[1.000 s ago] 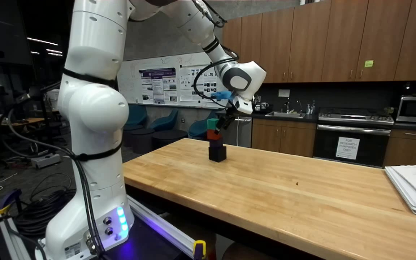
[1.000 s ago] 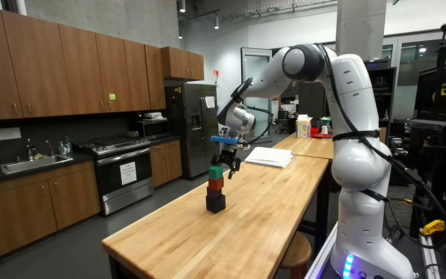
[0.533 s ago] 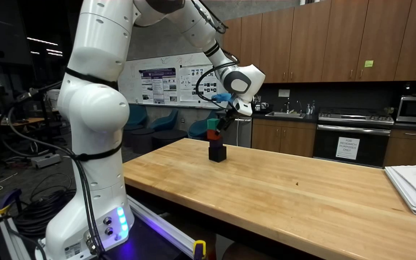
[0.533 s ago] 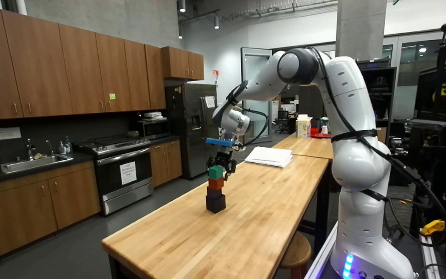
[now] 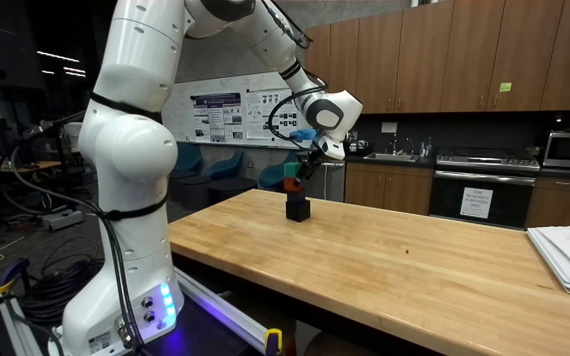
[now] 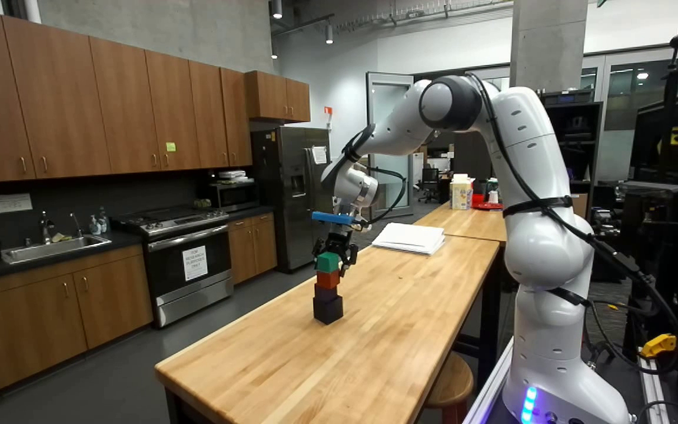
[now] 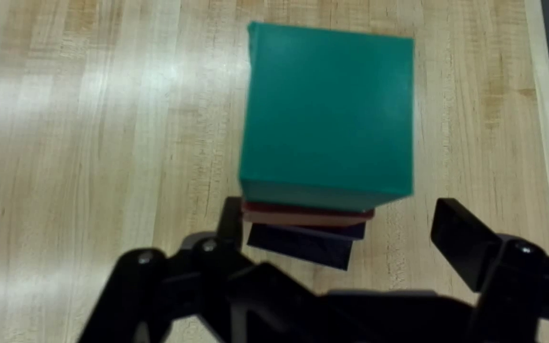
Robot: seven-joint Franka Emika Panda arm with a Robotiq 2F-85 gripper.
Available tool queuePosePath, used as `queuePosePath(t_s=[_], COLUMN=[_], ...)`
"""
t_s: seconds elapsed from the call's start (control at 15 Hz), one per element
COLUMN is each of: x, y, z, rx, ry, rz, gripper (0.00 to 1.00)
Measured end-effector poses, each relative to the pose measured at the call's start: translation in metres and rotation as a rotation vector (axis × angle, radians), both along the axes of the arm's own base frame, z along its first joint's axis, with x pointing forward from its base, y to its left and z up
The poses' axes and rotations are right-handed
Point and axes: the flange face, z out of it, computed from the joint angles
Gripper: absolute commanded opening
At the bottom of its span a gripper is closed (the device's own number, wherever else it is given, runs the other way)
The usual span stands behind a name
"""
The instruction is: Move both the green cube and orange cube to the table
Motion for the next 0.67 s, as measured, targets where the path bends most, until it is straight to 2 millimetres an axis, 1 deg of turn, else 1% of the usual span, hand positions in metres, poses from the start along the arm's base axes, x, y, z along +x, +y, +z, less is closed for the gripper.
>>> queuePosePath(t_s=[0.07,0.13,0.27,0.4,0.6,0.67], x=[-0.0002,-0.0004,-0.0013,-0.0019,-0.0028,-0.0029], y=[0.0002,0.0005,0.0016,0.0023,0.0033,0.0035], z=[-0.0001,-0.0002,-0.0007,-0.0016,-0.0027,-0.0027], rx=[0.001,0.003,0.008,0.011,0.014,0.015], ry=[0.001,0.004,0.010,0.016,0.021,0.023], rz=[0.001,0.002,0.006,0.008,0.011,0.011], gripper=[0.95,0.73,0.70,0.58,0.34,0.32])
